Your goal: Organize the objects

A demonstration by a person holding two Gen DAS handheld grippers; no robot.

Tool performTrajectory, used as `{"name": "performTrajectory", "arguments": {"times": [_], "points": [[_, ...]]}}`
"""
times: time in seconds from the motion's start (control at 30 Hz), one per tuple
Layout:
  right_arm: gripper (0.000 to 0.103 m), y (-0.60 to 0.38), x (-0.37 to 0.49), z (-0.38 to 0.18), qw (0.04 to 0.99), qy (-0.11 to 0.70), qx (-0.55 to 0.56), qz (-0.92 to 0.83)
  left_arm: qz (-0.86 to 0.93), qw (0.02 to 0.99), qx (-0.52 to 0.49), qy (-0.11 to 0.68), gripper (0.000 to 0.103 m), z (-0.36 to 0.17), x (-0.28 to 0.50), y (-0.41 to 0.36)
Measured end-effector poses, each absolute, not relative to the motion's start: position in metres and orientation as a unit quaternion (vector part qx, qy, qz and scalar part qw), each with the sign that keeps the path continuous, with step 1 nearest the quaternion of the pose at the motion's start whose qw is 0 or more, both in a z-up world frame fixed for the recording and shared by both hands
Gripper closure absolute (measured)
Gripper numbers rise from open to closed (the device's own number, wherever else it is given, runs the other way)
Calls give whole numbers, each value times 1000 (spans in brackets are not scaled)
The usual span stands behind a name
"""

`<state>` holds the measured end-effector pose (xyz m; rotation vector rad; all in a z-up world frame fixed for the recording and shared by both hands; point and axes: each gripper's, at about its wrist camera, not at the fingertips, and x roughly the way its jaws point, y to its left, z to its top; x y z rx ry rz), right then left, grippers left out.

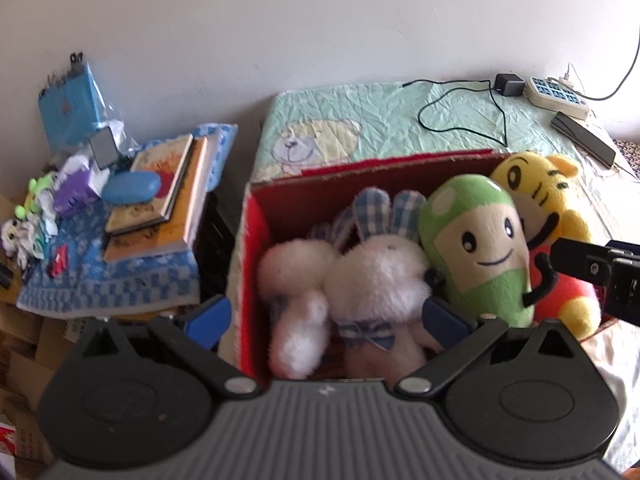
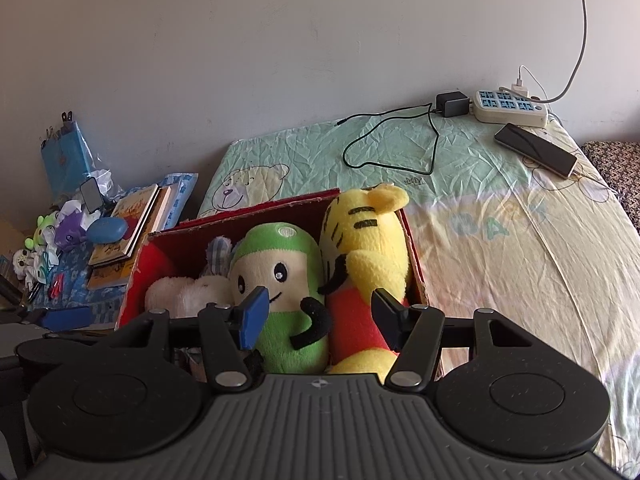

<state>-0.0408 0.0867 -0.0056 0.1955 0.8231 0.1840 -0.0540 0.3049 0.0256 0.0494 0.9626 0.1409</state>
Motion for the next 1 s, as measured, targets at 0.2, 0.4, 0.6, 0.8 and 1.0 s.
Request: {"name": "performTrajectory", "arguments": {"times": [0.2, 0.4, 0.6, 0.8, 1.0], "points": [[42, 85, -46, -5, 908, 399, 88, 90, 55, 884, 19, 465, 1, 23, -60, 293], [42, 83, -47, -7, 907, 399, 98, 90, 52, 882, 21, 468, 1, 19, -62, 285], [42, 84, -48, -12, 905, 402, 104, 89, 58, 882, 29, 467, 1, 15, -64, 284], [42, 82, -45, -12, 905, 402, 107, 87, 60, 886, 32, 458, 1, 18, -62, 285], [42, 83, -37, -14, 904, 404, 99, 97, 66, 890, 17, 451, 1, 20, -58, 288]]}}
